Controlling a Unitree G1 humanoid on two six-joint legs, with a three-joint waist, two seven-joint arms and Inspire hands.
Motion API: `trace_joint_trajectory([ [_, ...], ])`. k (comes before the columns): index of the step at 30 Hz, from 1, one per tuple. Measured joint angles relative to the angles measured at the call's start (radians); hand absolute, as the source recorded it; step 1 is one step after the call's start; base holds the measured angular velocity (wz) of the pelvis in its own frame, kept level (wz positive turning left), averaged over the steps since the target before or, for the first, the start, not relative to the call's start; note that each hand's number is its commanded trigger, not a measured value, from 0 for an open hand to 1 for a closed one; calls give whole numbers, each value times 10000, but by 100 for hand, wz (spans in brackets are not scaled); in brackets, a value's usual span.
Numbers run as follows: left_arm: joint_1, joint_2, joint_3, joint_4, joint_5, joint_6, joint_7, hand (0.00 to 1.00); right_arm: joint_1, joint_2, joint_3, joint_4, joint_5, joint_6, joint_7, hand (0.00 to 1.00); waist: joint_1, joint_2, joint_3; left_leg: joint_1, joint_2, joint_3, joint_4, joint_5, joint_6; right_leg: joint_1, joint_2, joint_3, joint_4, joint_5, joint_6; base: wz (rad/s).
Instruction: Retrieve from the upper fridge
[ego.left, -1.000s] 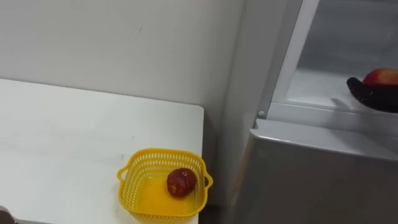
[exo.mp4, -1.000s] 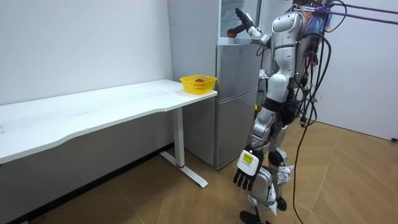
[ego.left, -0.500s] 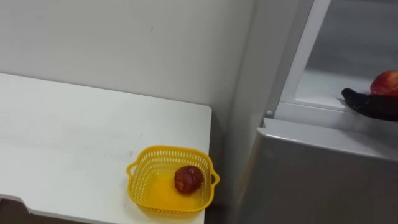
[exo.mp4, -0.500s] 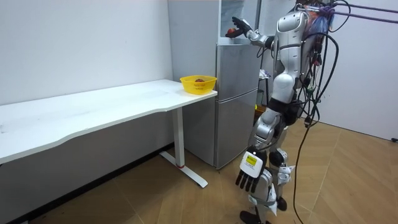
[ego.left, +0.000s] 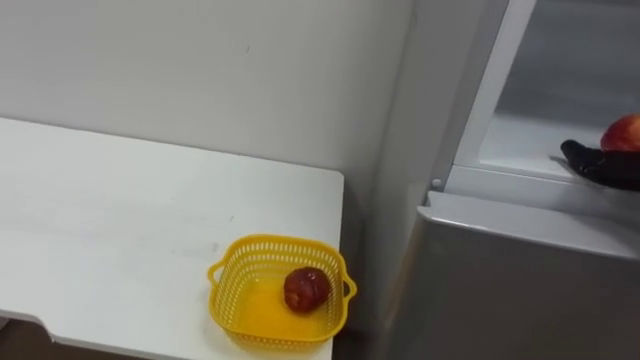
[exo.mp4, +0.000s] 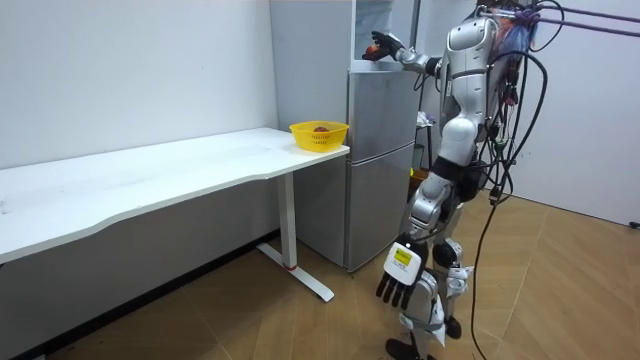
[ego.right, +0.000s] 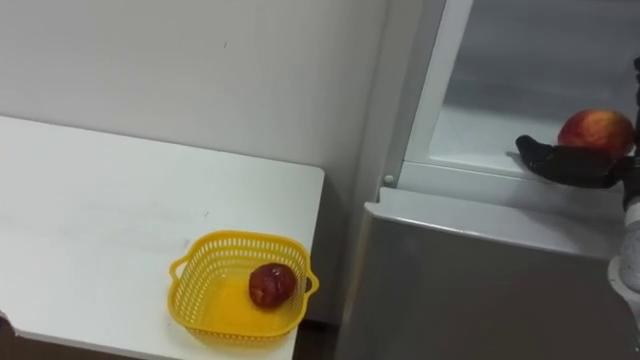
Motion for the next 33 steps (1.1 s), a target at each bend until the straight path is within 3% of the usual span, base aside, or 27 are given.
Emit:
trace_joint_trajectory([
  [11,39,3,17,4,-1,119,-11,0,-91,-24,85,309,62,28,305,0,19,31,-35,77,1,-14,43,1,1,100,-2,-37,-2,2,-3,0],
  [19,65,139,16,2,-5,241,-20,0,-100,-74,217,653,192,232,993,0,11,-116,-152,85,8,-15,57,1,0,121,-2,-44,5,5,-8,0],
  [22,58,169,20,2,-3,274,-13,0,-115,-208,305,718,225,337,1384,0,17,-180,-145,100,3,-18,63,1,0,154,-6,-46,5,8,-9,0],
  [23,59,170,19,4,-3,298,-13,0,-185,-209,320,762,260,371,1505,42,14,-203,-131,109,3,-18,63,1,1,161,-6,-47,8,8,-11,0],
  [24,61,169,17,7,-1,322,-11,0,-294,-232,384,917,362,401,1600,60,16,-217,-112,137,4,-18,62,2,0,188,-6,-48,9,8,-11,0],
  [25,41,169,14,7,-1,327,-11,0,-380,-235,416,1057,456,405,1668,100,11,-222,-93,174,5,-18,55,1,1,225,-6,-49,6,8,-11,0],
  [28,-6,171,16,8,6,360,-5,0,-629,-357,603,1391,820,437,1984,100,8,-271,-38,220,4,-16,35,-2,-1,263,-4,-47,-6,7,-8,0],
  [33,-13,171,17,8,7,490,-2,0,-861,-509,665,1724,1052,443,2570,100,18,-322,-47,230,-3,4,33,-1,1,257,-4,-24,-29,6,-8,0],
])
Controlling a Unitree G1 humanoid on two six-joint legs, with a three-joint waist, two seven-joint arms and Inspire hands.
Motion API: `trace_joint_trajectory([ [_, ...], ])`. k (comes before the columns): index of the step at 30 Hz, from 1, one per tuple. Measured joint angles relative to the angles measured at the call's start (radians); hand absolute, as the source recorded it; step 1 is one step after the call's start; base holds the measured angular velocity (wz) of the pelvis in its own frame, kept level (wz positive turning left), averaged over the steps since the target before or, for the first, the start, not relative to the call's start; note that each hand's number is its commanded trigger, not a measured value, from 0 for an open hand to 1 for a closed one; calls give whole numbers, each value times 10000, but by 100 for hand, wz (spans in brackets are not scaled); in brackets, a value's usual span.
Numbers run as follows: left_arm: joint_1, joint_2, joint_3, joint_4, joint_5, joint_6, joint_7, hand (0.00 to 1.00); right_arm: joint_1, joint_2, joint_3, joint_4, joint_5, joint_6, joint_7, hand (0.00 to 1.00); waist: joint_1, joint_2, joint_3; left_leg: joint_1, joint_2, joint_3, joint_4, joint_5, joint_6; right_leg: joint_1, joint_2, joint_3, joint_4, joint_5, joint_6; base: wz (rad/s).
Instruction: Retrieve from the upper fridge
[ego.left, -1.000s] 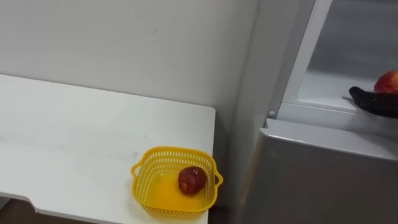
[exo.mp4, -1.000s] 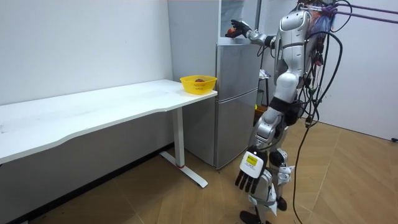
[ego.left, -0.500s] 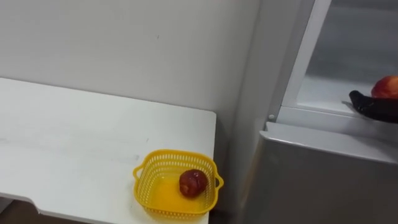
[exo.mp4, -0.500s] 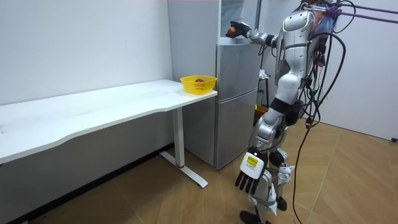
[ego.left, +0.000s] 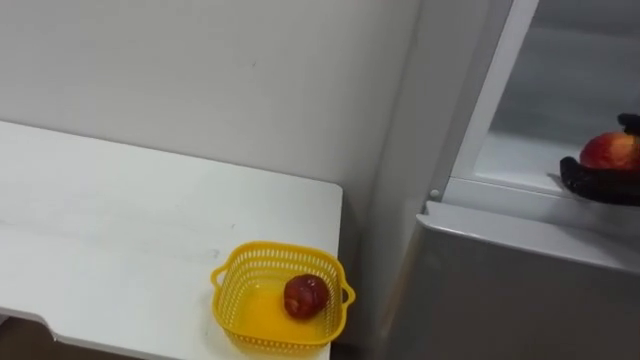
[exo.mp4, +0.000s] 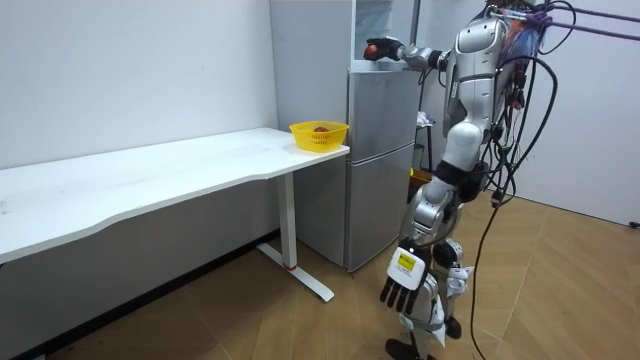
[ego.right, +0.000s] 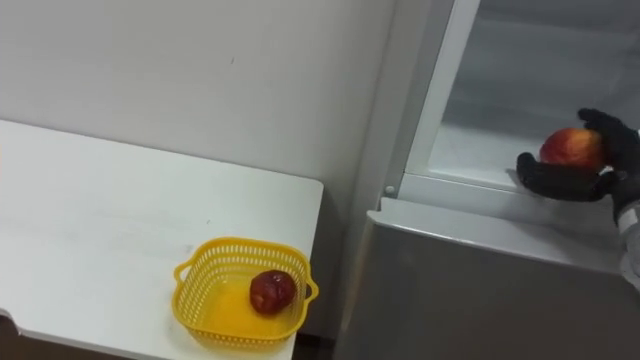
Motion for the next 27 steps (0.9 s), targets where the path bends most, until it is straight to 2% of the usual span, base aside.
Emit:
trace_joint_trajectory([
  [14,-102,14,-18,3,-12,17,-16,0,-524,-360,445,513,-323,188,-22,100,54,-58,-31,107,24,-4,4,4,-6,47,21,-25,-2,1,-1,0],
  [20,-226,30,-18,97,-12,42,-21,0,-605,-368,722,473,-331,348,37,100,149,-109,3,108,26,-5,-131,2,-9,59,30,-19,-6,0,0,0],
  [22,-251,37,-14,96,-12,43,-22,0,-598,-368,722,443,-330,352,43,100,148,-183,-38,95,26,-7,-140,1,-9,44,35,-19,-11,0,0,0],
  [27,-355,55,-13,94,-14,40,-10,0,-577,-366,725,422,-280,361,-87,100,176,-222,-39,76,26,-10,-137,1,-10,32,39,-28,-25,0,0,0],
])
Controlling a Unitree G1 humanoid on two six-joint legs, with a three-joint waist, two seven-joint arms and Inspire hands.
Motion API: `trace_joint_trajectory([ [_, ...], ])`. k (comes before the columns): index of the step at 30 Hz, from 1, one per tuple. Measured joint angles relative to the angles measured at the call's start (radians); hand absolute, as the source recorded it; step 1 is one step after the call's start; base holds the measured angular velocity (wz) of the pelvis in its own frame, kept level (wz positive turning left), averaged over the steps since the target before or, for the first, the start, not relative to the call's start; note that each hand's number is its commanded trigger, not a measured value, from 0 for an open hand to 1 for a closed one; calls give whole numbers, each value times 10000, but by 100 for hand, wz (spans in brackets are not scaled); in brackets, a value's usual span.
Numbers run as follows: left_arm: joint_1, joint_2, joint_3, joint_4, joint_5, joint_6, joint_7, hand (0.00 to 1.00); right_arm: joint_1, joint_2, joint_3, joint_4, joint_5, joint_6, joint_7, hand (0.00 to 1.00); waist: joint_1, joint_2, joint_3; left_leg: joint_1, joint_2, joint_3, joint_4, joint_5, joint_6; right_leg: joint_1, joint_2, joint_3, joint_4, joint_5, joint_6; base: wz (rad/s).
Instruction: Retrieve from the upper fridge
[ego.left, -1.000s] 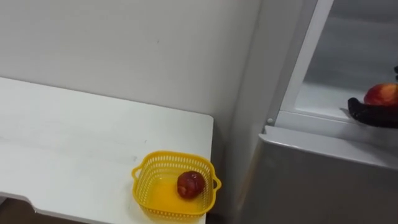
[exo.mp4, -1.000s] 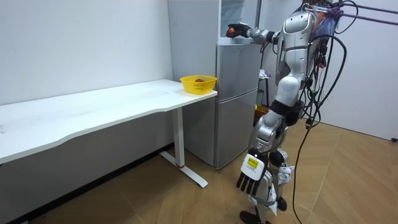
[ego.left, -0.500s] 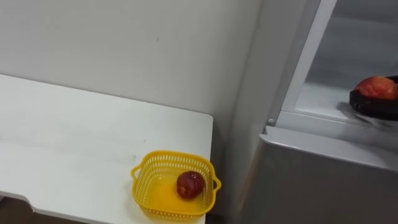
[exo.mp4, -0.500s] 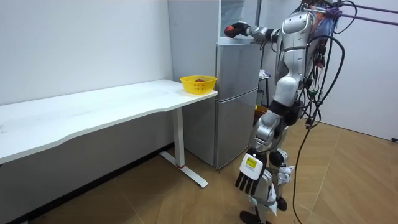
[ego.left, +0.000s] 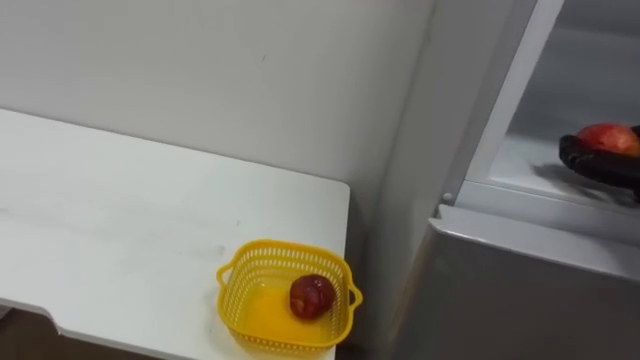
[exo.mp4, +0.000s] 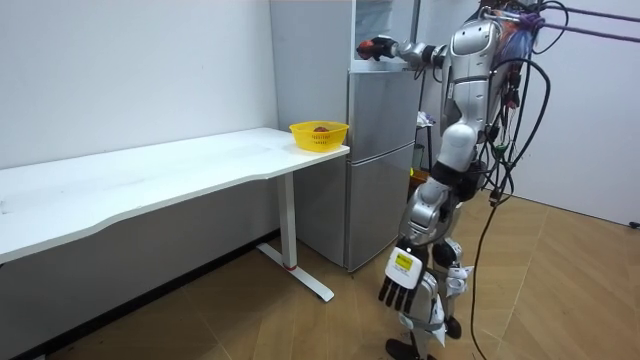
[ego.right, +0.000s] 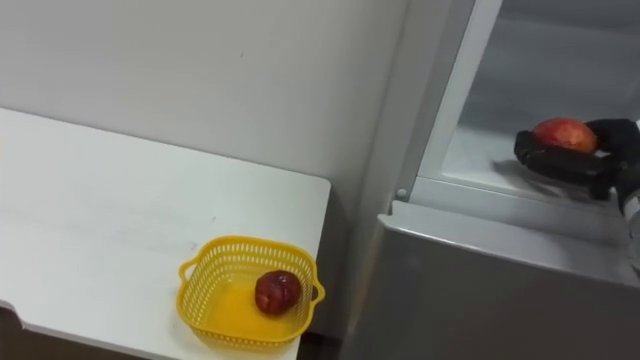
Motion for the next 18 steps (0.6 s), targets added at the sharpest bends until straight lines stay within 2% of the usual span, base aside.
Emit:
trace_joint_trajectory([
  [5,-55,0,3,-20,-1,-9,30,0,192,1,-2,-537,-82,116,-316,100,-8,64,38,-52,0,12,20,0,0,-44,4,41,-11,0,0,0],
  [10,-71,0,2,-24,1,-56,315,0,768,2,-14,-1928,-192,235,-637,100,-32,315,38,-48,0,29,17,2,1,-47,3,53,-6,0,0,0],
  [13,-62,-7,-1,-22,-7,-151,444,0,1392,22,-33,-3384,-199,275,-694,100,-152,465,22,34,5,102,-10,8,-2,-58,5,146,-1,0,0,-8],
  [15,-94,-8,0,-22,-9,-281,498,0,1762,90,-31,-4142,-189,207,-690,100,-169,497,23,102,15,178,-24,13,-6,-41,2,187,23,0,0,-9],
  [18,-69,-41,0,17,0,-357,525,0,1780,325,-35,-4680,-577,208,-843,100,-213,497,22,121,16,244,-43,13,-6,-46,4,279,24,0,0,-8],
])
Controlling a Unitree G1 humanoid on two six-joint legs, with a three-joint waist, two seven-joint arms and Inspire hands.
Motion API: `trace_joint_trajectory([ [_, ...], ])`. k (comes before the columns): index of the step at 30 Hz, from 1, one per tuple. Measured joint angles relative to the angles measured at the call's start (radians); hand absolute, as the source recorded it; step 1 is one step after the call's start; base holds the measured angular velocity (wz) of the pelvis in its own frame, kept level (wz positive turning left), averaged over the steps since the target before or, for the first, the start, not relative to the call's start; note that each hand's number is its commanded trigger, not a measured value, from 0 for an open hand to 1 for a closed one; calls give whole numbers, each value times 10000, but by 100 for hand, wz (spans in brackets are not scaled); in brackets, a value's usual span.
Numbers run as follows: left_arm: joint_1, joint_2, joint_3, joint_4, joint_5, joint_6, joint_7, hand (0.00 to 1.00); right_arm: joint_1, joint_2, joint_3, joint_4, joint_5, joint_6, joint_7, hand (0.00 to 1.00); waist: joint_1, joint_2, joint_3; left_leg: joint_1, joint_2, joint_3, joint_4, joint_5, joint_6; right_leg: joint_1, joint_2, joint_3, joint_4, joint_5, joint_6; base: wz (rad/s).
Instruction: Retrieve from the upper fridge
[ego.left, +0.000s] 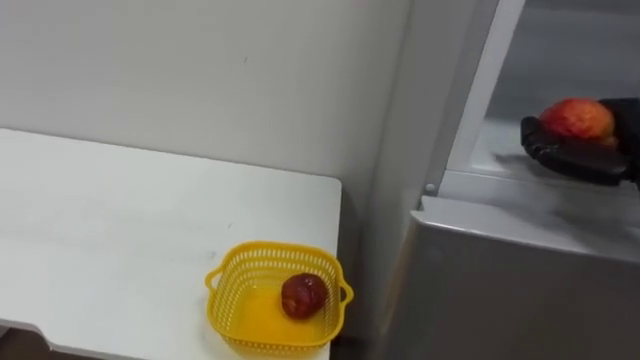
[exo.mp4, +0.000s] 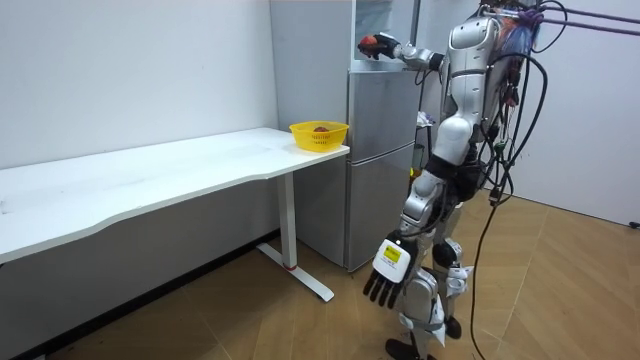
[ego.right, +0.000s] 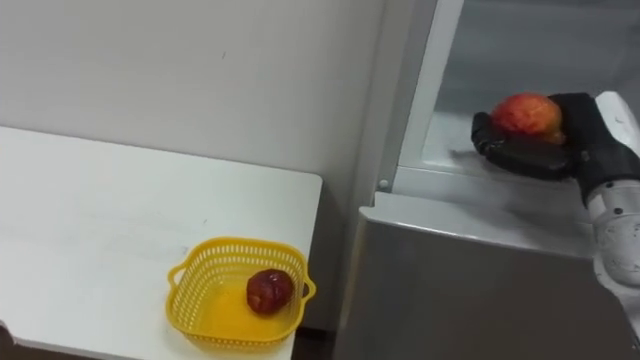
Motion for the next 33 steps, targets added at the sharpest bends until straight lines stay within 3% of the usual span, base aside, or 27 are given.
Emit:
trace_joint_trajectory([
  [7,-143,-36,-4,110,-235,-25,96,0,382,202,-23,-2059,-1432,-33,-752,100,-9,98,-29,-9,8,77,13,0,1,-98,14,185,25,6,-8,-4],
  [12,-234,-139,-56,324,-570,-170,229,0,754,777,-285,-3880,-2951,-302,-1369,100,-22,270,40,-38,12,77,-87,-1,1,-155,14,159,34,5,-9,0],
  [15,-212,-241,-225,374,-807,-172,329,0,828,998,-282,-4574,-3235,-312,-1513,100,-44,326,5,-37,10,79,-143,4,-4,-167,15,148,31,5,-8,0],
  [26,-478,-325,-660,699,-1271,-772,336,0,1066,1532,237,-6779,-3904,-1009,-1463,100,33,262,31,17,21,142,-150,18,-19,-226,29,211,30,4,-7,-1],
  [33,-687,-323,-681,875,-1334,-982,-149,0,1069,1554,545,-7510,-5190,-1439,-1147,100,219,186,72,-2,39,275,-228,10,-20,-273,47,323,42,5,-8,-5],
])
